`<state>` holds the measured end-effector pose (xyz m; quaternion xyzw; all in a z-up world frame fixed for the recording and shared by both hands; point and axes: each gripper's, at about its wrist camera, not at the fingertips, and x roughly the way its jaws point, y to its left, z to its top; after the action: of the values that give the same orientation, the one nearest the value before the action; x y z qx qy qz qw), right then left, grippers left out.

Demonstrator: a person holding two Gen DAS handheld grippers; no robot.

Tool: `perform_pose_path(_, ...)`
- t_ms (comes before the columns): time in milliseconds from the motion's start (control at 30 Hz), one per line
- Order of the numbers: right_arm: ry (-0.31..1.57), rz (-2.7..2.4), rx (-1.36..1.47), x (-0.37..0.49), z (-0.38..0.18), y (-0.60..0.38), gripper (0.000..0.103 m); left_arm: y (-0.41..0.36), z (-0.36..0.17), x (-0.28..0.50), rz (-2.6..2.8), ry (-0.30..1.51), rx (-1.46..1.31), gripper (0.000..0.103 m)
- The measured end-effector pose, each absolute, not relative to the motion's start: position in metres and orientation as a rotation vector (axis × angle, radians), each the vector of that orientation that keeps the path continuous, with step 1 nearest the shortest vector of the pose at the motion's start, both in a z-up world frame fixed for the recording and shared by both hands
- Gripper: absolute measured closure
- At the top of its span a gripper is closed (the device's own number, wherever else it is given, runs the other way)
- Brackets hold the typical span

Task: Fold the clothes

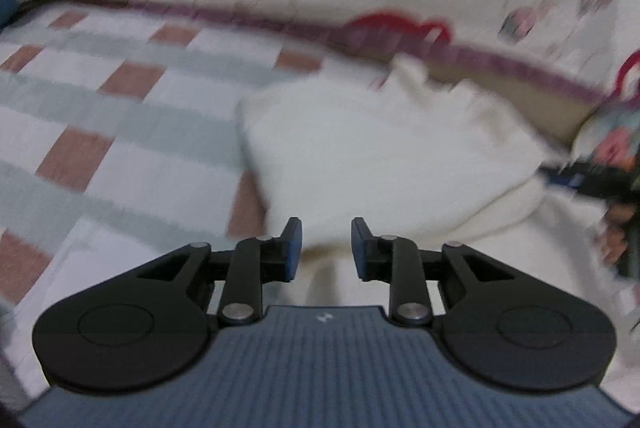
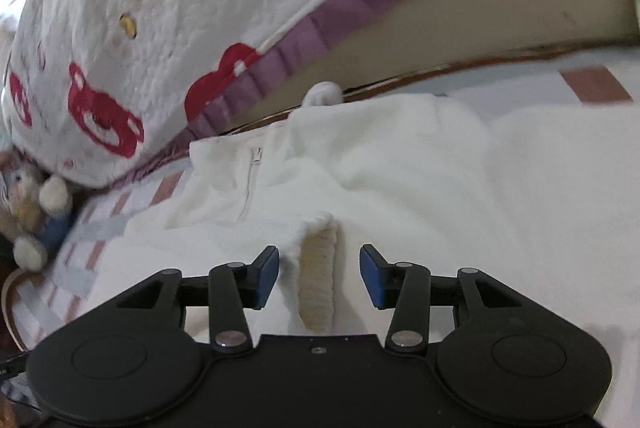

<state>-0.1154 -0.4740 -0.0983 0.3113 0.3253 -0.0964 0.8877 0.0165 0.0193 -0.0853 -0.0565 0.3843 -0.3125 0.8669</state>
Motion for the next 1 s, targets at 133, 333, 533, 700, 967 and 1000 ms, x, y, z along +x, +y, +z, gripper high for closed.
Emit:
perform_pose_path(133, 0.668, -0.105, 0.668, -0.124, -0.1, -0.464, 0.054, -0.001, -0.099, 0.027, -0.668, 0.815, -0.092, 0.063)
perform_pose_path(333, 0.694, -0.034, 0.519, -0.111, -0.097, -0.443, 0.054, -0.033, -0.131, 0.048, -0.67, 0.897, 0.0, 0.065)
perform_pose_path(533, 0.663, -0.01, 0.384, -0.11, -0.072, -0.428, 0.095, -0.027, -0.135, 0.051, -0.655, 0.966, 0.005, 0.066)
perform_pose_path(700, 0.885, -0.078, 0.288, -0.108, -0.102, -0.435, 0.096, -0.03, -0.137, 0.049, -0.659, 0.975, 0.023, 0.066)
perform_pose_path(967, 0.884, -0.092, 0.294, -0.106, -0.107, -0.432, 0.094, -0.031, -0.137, 0.049, -0.659, 0.977, 0.034, 0.066)
perform_pose_path(1000, 0.883, -0.093, 0.297, -0.107, -0.107, -0.432, 0.093, -0.031, -0.137, 0.049, -0.658, 0.979, 0.034, 0.066)
